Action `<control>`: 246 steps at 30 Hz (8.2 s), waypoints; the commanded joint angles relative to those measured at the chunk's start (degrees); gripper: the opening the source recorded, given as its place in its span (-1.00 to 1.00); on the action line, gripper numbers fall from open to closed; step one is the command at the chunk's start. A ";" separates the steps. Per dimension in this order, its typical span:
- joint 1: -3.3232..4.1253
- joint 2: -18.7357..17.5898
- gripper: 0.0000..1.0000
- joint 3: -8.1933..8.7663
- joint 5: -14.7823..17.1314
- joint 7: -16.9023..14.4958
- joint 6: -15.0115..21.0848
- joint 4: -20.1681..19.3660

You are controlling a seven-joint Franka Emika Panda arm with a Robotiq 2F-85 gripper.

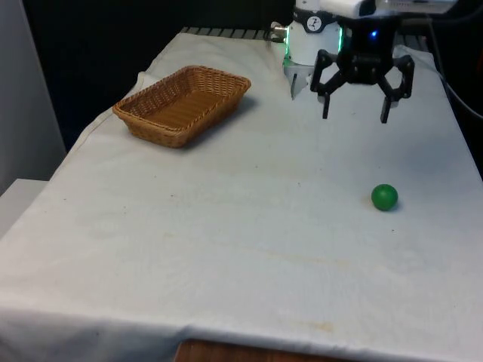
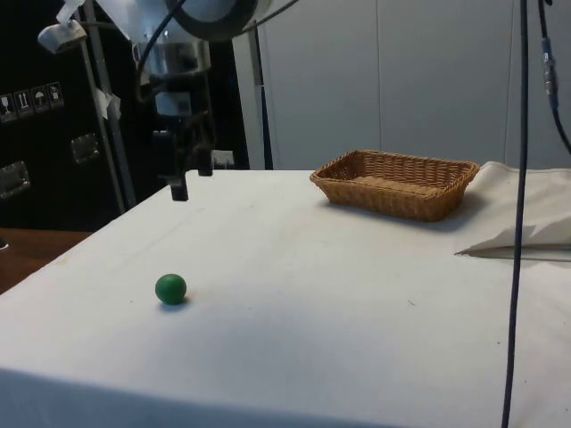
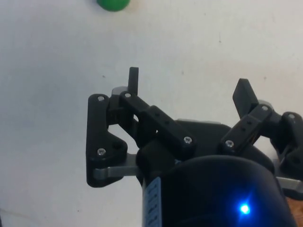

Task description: Pick up the ball and place it into the basket.

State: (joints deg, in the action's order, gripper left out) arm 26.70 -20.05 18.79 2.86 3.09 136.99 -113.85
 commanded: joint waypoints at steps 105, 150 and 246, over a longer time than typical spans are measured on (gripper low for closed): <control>0.23 -11.12 -0.98 -3.67 8.14 -1.32 6.65 3.67; -0.23 16.04 -0.98 2.35 -2.81 -2.75 5.44 -18.74; -1.95 20.86 -0.98 28.30 -4.24 -25.15 13.75 -28.42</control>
State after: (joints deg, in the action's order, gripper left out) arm 24.98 0.17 47.21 -1.89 -21.43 150.75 -142.04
